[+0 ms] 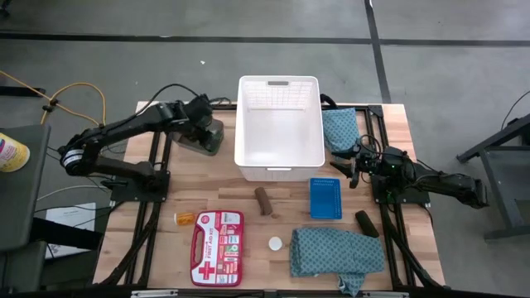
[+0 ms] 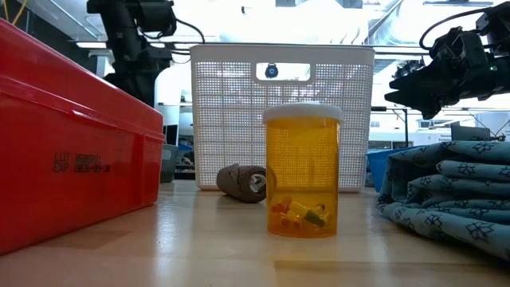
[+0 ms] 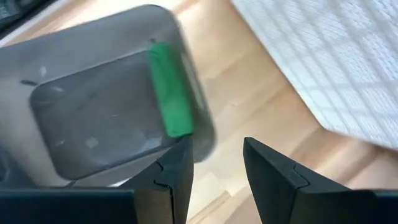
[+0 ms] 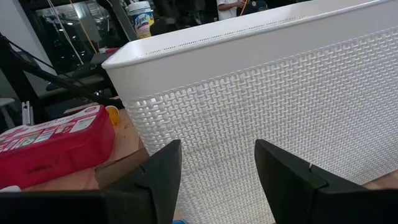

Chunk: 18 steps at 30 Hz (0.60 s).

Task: Pick & place medical supplies in basket/bin
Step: Put the brown bandage into the black bin

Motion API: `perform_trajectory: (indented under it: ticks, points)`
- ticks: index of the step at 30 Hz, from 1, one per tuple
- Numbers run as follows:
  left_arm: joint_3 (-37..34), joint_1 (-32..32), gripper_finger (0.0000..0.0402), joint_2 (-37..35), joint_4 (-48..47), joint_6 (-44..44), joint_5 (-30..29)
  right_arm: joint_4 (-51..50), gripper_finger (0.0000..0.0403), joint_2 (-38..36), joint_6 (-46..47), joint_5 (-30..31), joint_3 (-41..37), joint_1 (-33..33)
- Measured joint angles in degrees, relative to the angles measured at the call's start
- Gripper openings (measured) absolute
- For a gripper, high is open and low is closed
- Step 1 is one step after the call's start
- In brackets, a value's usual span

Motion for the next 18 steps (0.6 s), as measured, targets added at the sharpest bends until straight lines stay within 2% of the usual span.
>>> perform_trajectory:
  ticks: [18]
  points:
    - [0.0,-31.64,0.0134,0.0,0.63,-3.33,-0.17,-0.01,0.0192,0.02,0.0,0.0,0.0,0.0]
